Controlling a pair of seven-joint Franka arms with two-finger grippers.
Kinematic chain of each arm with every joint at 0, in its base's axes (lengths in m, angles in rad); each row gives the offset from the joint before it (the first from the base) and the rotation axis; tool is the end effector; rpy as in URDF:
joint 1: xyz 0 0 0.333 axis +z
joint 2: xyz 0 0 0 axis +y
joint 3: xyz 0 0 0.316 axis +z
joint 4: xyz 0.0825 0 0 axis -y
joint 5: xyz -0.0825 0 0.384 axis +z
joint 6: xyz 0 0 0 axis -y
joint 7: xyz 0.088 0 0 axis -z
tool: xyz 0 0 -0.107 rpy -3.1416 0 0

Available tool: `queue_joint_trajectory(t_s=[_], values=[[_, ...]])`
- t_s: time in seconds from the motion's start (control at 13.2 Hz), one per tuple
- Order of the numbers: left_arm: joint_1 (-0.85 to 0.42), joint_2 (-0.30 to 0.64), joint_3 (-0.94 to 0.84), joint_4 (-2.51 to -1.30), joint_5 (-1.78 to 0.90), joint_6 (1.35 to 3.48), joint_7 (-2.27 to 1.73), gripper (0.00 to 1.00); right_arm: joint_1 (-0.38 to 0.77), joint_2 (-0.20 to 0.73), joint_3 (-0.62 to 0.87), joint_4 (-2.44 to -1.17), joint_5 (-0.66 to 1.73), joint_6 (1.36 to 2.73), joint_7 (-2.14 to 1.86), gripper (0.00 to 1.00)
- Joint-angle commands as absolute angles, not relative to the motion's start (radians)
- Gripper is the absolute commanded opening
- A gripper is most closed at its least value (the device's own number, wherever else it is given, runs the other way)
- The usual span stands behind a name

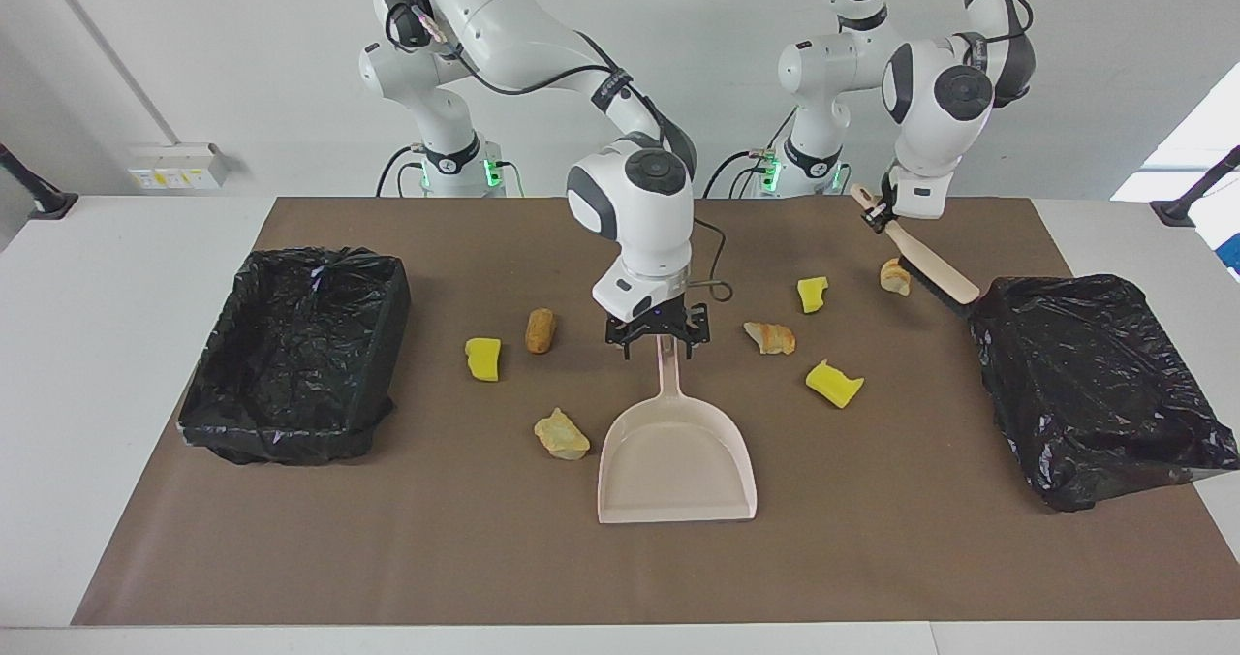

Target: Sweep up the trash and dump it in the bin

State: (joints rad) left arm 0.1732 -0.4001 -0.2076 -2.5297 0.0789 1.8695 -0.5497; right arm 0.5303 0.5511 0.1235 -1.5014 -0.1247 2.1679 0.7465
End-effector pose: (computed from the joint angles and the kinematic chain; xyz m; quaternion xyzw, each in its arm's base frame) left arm 0.3803 -0.0059 0.3941 -0.9563 -0.2486 0.1074 0.1101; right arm 0.5785 0.4186 0.3604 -0.9976 0.0253 -0.0600 0.0220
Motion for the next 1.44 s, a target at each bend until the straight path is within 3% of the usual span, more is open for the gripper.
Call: queue_joint_trajectory(t_s=[0.0,0.15,0.3,0.45,0.53,0.6,0.76,0.98,1.36], values=[[0.216,-0.376,-0.209,-2.583,0.103,1.882,-0.528,0.00,0.546,0.578,0.120,-1.468,-0.167,2.174,0.767,1.00],[0.216,-0.386,-0.198,-2.628,0.103,1.879,-0.512,0.00,0.551,0.577,0.120,-1.470,-0.178,2.158,0.764,1.00],[0.213,-0.397,-0.193,-2.638,0.103,1.852,-0.476,0.00,0.555,0.572,0.121,-1.470,-0.210,2.146,0.758,0.76],[0.195,-0.393,-0.198,-2.634,0.103,1.853,-0.463,0.00,0.549,0.572,0.127,-1.471,-0.235,2.146,0.749,0.47],[0.174,-0.385,-0.199,-2.631,0.103,1.865,-0.456,0.00,0.546,0.572,0.127,-1.471,-0.238,2.152,0.746,0.28],[0.132,-0.367,-0.199,-2.626,0.097,1.884,-0.460,0.00,0.549,0.571,0.129,-1.471,-0.250,2.151,0.718,0.00],[0.103,-0.319,-0.204,-2.619,0.068,1.983,-0.460,0.00,0.555,0.565,0.129,-1.471,-0.265,2.141,0.657,0.00],[0.006,-0.198,-0.207,-2.493,-0.009,2.005,-0.459,0.00,0.541,0.538,0.144,-1.479,-0.258,2.157,0.507,0.00],[-0.083,-0.138,-0.239,-2.410,-0.032,2.042,-0.408,0.00,0.482,0.431,0.156,-1.505,-0.160,2.035,0.020,0.00]])
